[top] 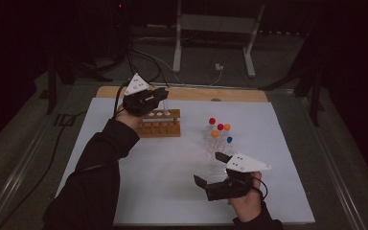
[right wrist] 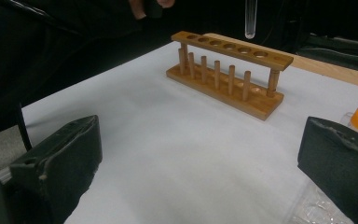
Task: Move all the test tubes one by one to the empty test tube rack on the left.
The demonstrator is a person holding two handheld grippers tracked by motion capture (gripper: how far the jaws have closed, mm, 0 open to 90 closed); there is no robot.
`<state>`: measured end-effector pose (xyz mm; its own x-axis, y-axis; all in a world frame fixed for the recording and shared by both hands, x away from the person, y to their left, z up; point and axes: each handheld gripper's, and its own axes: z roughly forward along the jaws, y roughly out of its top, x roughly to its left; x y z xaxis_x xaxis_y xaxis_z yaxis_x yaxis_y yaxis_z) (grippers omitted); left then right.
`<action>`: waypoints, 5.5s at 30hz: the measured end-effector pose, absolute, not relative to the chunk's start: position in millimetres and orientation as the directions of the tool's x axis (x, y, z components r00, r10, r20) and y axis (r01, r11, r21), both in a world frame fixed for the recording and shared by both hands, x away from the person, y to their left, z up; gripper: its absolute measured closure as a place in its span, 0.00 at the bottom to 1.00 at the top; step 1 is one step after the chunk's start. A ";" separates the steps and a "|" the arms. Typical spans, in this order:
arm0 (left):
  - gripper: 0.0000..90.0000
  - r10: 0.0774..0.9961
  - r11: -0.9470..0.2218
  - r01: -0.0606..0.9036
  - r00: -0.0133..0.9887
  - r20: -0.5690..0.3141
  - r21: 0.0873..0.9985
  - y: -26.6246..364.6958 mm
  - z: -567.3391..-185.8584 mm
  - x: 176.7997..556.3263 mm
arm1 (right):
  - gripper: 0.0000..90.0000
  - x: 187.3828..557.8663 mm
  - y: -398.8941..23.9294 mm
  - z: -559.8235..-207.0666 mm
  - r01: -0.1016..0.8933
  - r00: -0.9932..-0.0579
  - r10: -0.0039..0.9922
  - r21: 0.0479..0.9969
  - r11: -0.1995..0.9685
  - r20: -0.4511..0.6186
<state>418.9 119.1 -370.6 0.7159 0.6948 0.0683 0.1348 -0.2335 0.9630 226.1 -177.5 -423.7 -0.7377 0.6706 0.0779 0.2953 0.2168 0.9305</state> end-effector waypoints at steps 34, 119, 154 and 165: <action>0.86 0.746 -0.222 0.279 0.665 -0.021 0.934 105.6 -454.0 456.4 | 0.00 226.7 -180.2 -427.3 0.312 -0.743 0.662 0.925 0.216 0.097; 0.01 0.515 -0.290 0.214 0.856 -0.037 0.933 167.7 -465.6 281.9 | 0.85 325.4 -249.8 -476.9 0.470 -0.533 0.846 0.834 0.287 0.009; 0.01 0.476 -0.291 0.225 0.877 -0.063 0.930 162.7 -456.0 279.0 | 0.85 274.2 -214.9 -401.9 0.276 -0.665 0.745 0.914 0.297 -0.042; 0.01 0.436 -0.294 0.224 0.897 -0.078 0.929 150.8 -447.9 271.1 | 0.86 263.4 -169.4 -423.3 0.277 -0.783 0.623 0.891 0.359 -0.008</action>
